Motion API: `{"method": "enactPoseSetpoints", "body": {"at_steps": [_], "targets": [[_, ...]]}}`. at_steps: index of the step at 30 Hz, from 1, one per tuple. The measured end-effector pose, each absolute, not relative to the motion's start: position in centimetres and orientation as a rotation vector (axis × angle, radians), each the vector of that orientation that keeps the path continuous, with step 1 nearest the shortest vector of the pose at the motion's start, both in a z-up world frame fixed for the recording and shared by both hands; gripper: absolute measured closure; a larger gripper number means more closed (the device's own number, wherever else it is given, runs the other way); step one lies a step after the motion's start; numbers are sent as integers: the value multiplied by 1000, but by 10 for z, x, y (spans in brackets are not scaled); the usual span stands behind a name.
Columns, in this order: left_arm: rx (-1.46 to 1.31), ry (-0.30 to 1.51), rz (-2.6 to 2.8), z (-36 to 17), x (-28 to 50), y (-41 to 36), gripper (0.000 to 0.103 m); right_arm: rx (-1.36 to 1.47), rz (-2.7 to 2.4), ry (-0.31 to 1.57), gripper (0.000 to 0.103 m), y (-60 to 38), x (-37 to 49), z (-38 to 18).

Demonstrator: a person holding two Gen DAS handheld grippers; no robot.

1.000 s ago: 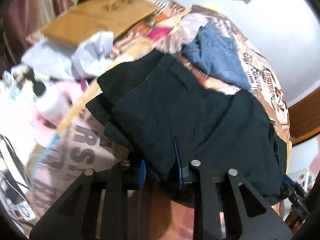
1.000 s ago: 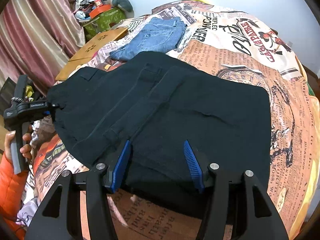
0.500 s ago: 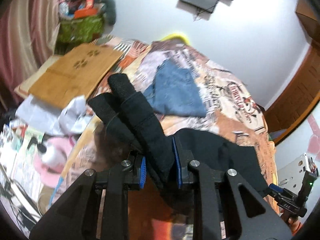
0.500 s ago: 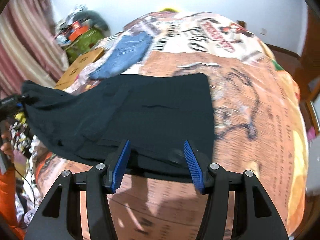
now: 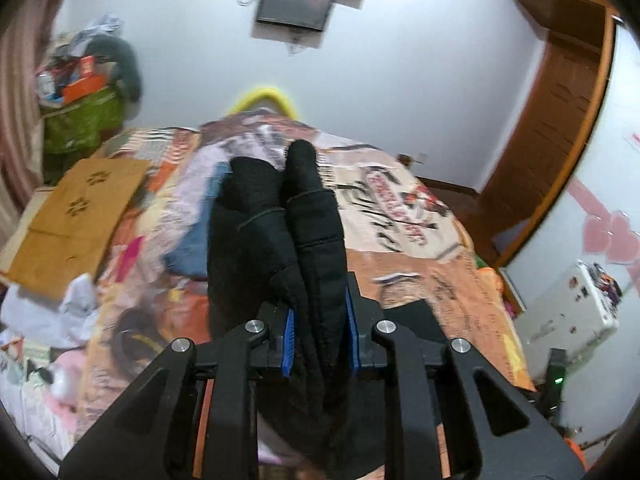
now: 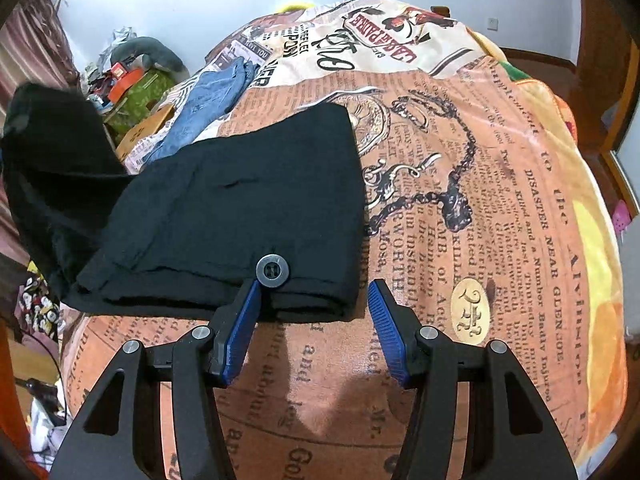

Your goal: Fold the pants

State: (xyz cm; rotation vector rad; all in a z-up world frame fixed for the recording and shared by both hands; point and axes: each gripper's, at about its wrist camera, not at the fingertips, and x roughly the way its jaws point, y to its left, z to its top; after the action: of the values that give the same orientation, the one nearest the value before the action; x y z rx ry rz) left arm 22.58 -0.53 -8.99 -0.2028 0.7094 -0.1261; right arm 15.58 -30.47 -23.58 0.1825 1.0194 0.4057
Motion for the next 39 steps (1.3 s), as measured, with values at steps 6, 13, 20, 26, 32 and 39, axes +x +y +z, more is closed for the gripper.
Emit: {"method": "enactPoseSetpoints", "body": {"at_steps": [6,13,20,26,32,39], "targets": [[-244,782,-324,-96,266,-58,84,207,427,1015,51,-308,155,-238],[-177,853,-476,-118,295,-138,85,224,436,1011,51,-310,156,-240],[-79,945,-577,-152,291,-196,84,240,438,1010,51,-311,156,-240],[25,1017,-619,-183,269,-216,84,251,433,1012,51,-312,152,-237],[61,1097,-622,-207,255,-219,82,247,427,1016,51,-311,144,-233],[32,1092,-652,-192,249,-208,46,223,418,1019,51,-309,136,-228]]}}
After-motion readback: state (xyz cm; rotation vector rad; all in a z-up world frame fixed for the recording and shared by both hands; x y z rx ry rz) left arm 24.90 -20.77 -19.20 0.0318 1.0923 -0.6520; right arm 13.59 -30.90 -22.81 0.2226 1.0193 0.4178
